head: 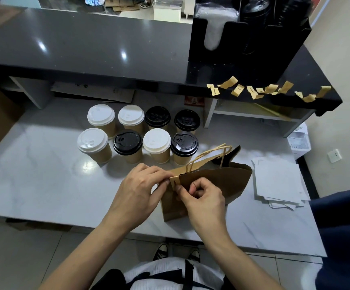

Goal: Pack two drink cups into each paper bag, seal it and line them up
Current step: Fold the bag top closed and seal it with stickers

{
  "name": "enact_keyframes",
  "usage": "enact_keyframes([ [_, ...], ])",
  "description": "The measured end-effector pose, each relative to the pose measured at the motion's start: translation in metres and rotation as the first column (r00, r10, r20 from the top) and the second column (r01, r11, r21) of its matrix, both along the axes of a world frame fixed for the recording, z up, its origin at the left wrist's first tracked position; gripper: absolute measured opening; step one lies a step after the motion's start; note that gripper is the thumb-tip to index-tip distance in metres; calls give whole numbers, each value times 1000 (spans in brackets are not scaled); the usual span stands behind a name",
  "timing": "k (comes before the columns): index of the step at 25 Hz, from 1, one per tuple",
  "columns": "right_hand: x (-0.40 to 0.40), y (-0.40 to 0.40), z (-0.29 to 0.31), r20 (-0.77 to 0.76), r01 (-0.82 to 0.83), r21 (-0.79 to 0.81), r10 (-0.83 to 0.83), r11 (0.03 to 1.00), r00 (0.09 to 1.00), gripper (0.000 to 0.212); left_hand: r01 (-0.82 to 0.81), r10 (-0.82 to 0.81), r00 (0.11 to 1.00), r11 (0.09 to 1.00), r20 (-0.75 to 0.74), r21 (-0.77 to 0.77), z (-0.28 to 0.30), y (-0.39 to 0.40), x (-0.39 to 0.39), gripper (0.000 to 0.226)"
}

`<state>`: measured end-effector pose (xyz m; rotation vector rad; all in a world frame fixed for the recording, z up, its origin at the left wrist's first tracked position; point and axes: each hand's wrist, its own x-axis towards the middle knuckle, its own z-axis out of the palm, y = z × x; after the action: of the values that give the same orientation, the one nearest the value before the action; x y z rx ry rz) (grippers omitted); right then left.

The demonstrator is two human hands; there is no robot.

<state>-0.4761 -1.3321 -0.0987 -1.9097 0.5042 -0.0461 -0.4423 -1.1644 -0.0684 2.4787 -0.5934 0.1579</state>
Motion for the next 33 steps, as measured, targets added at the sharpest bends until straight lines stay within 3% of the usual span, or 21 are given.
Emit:
enact_keyframes([
  [5, -4, -4, -3, 6, -40, -9, 40, 999, 999, 30, -31, 31, 999, 999, -15, 9, 2, -4, 1, 29],
  [14, -5, -8, -2, -11, -53, 22, 53, 998, 999, 30, 1, -27, 980, 992, 197, 129, 2, -9, 5, 33],
  [24, -12, -29, 4, 48, -48, 119, 43, 992, 998, 30, -63, 30, 977, 987, 211, 148, 4, 8, 10, 20],
  [27, -11, -36, 7, 102, -19, 102, 9, 995, 995, 30, -69, 42, 980, 989, 195, 133, 1, 16, 10, 17],
  [33, -8, -68, 14, 365, 70, -56, -45, 996, 930, 30, -107, 80, 977, 986, 199, 127, 0, 19, 9, 21],
])
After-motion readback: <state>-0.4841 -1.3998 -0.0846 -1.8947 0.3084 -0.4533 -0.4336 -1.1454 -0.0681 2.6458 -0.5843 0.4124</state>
